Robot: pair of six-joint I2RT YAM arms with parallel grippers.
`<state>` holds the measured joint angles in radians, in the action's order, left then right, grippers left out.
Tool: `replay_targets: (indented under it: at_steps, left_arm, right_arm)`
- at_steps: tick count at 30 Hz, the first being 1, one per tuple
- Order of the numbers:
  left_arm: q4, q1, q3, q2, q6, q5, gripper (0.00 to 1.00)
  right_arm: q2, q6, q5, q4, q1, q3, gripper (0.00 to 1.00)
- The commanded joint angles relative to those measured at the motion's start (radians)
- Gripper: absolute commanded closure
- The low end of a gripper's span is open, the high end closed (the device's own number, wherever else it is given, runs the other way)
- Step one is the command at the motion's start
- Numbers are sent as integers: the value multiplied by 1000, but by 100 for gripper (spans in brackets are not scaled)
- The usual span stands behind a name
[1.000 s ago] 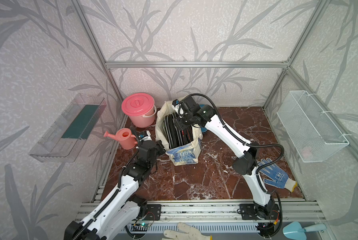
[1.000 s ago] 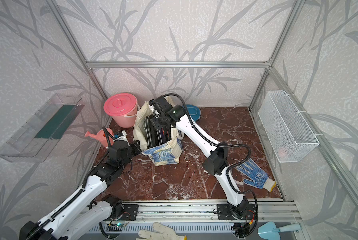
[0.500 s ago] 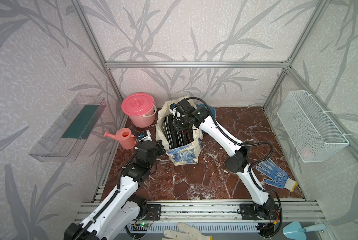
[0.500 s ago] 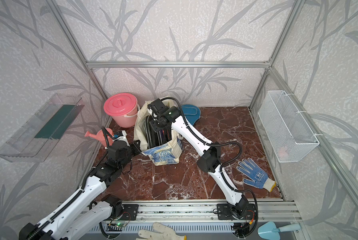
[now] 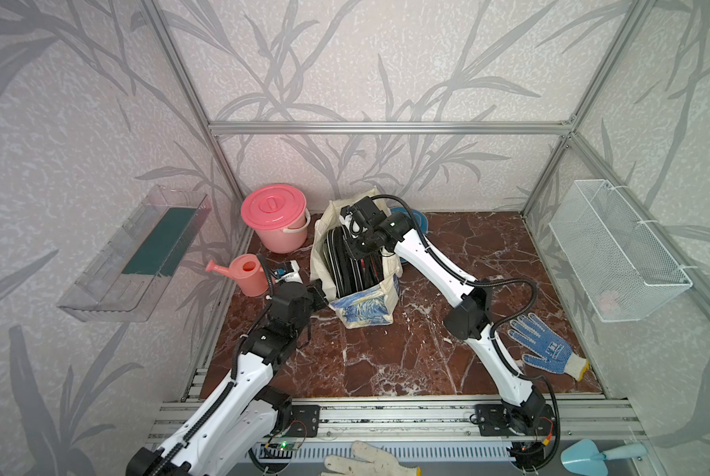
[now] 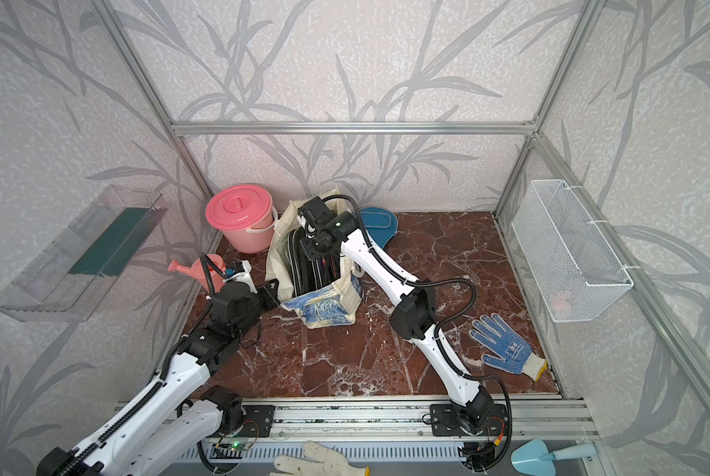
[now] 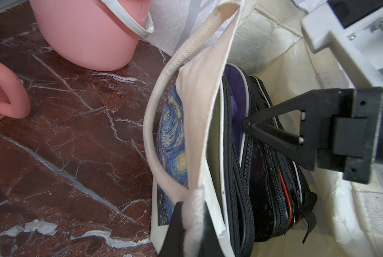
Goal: Remove the ping pong set from the canvas bag
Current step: Pick up the ping pong set from the canvas bag.
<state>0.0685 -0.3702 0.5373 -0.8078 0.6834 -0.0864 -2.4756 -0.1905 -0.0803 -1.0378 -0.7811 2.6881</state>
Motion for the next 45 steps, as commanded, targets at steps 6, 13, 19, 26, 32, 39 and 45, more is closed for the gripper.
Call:
replay_targets:
  at_steps: [6,13,19,26,32,39,45]
  left_arm:
    - [-38,2,-16,19,-31,77,100]
    - [-39,1,-22,22,-33,79,100]
    - [-39,2,-28,16,-36,58,100]
    - [-48,1,-31,9,-39,62,100]
    - [-50,1,-31,10,-38,59,100]
    - [-45,1,-28,10,-42,60,100]
    - [-46,2,-36,17,-45,50,100]
  right_arm:
    - [-59,-25,9,26,9,27,66]
    - [-66,-36,32,51,17,9,100]
    - [-21,-37,34,59,17,-26,100]
    - [55,-26,31,53,5,-42,100]
    - [107,-20,40,44,2,-41,100]
    - [148,-14,43,30,-3,-34,100]
    - [199,-8,48,15,-5,-32,100]
